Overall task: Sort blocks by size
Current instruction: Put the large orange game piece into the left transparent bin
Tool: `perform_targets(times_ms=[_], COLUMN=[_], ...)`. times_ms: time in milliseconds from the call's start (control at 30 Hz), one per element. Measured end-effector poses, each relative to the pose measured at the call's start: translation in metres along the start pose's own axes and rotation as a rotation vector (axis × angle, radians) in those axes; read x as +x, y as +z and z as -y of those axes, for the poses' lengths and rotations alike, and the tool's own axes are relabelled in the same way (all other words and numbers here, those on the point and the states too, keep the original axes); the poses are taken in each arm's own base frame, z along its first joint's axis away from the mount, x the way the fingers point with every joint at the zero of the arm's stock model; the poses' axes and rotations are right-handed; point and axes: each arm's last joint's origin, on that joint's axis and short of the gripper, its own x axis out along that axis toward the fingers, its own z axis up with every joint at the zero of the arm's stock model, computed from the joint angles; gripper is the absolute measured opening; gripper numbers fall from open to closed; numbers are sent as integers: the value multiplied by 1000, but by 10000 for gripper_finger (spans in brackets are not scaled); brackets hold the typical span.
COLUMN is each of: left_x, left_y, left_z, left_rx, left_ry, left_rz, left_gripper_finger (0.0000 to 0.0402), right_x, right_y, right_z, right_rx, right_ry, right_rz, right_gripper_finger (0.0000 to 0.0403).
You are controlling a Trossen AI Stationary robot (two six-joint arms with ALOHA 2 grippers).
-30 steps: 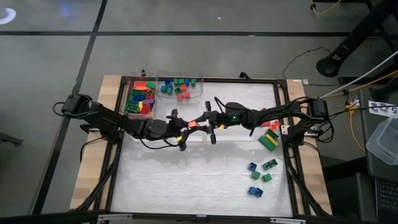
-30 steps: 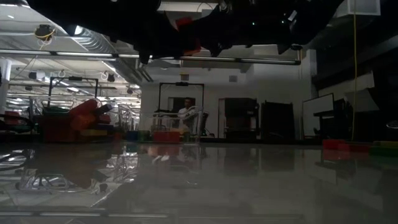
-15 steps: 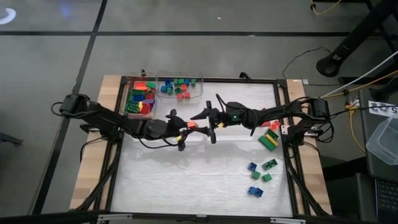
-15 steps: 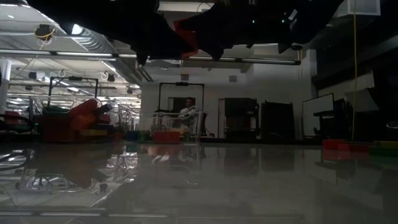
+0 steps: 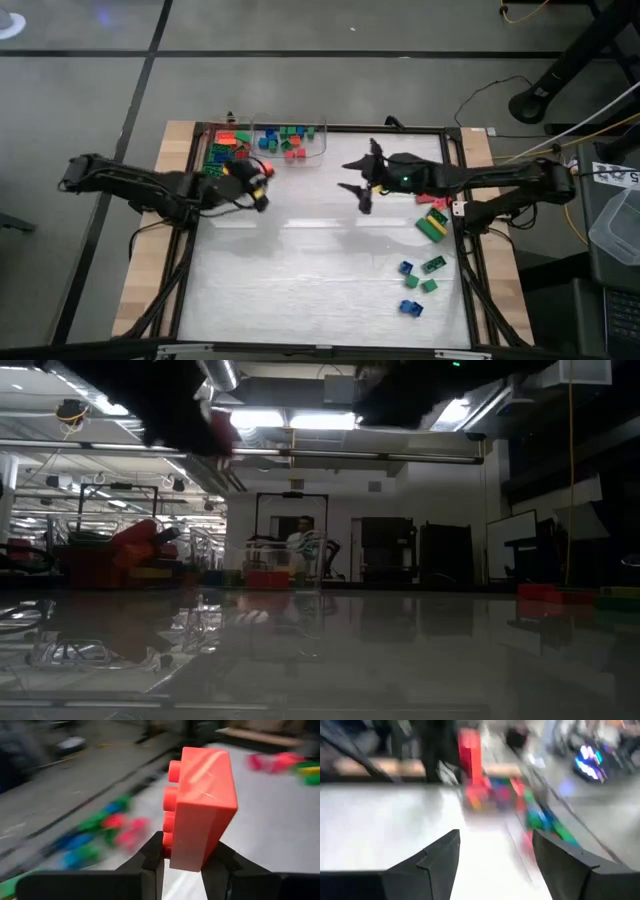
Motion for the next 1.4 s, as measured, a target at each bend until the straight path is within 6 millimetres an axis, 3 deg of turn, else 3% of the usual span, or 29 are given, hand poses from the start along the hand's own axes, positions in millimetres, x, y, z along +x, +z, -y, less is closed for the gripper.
perform_targets(times_ms=[200, 467, 600, 767, 1000, 1167, 1300, 1400], left_x=[-15, -14, -9, -2, 9, 14, 15, 16], left_y=[-11, -25, -23, -21, -23, -25, -26, -26], left_z=[-49, -82, -89, -96, -102, -104, -104, -104], left_rx=[-98, -259, -296, -335, -393, -362, -342, -275], left_ry=[280, 534, 592, 637, 636, 651, 650, 640], left_rz=[-93, -215, -211, -202, -264, -305, -316, -342], left_gripper_finger=[84, 94, 96, 97, 97, 98, 98, 98], right_x=[-26, -41, -50, -63, -75, -75, -75, -75], right_y=[-14, -45, -57, -68, -76, -80, -86, -91], right_z=[4, 2, 3, 9, 15, 23, 30, 33], right_rx=[143, 249, 350, 445, 564, 538, 416, 423], right_ry=[-44, -45, -123, -379, -656, -670, -581, -493], right_rz=[-225, -581, -723, -835, -859, -889, -974, -1034], right_gripper_finger=[248, 248, 248, 248, 248, 248, 248, 248])
